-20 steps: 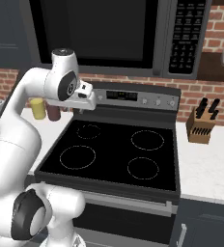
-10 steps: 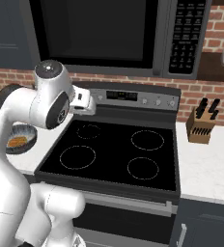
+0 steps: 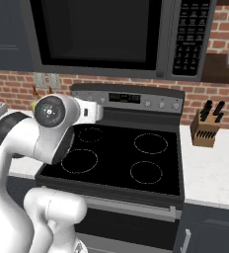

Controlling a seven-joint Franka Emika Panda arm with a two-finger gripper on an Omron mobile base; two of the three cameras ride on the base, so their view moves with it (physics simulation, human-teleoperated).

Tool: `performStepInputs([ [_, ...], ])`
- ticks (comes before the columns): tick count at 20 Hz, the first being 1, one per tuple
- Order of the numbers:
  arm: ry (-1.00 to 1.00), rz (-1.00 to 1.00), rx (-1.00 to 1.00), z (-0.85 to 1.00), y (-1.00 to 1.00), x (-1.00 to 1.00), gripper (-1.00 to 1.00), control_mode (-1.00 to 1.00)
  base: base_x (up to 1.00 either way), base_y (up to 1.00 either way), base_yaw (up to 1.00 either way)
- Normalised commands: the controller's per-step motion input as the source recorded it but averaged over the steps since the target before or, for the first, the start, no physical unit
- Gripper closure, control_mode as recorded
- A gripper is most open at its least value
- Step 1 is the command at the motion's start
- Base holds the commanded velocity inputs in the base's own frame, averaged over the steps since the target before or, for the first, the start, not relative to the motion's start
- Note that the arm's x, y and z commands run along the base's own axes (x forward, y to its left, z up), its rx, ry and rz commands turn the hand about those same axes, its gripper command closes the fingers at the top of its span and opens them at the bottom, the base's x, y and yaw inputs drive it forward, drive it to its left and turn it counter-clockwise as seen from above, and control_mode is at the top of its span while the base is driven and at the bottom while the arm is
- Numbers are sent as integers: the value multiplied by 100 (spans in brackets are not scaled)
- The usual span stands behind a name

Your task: Open the microwave, place the bowl with waffle inside the microwave, then close the microwave door and turn it on.

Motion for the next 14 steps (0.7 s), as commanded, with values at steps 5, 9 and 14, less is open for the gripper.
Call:
performStepInputs([
  [5,-41,0,8,42,-11,0,-100,-100,0,0,0],
  [9,-37,0,6,39,-5,1,-100,-100,0,0,0],
  [14,-29,0,6,39,-10,3,-100,-100,0,0,0],
])
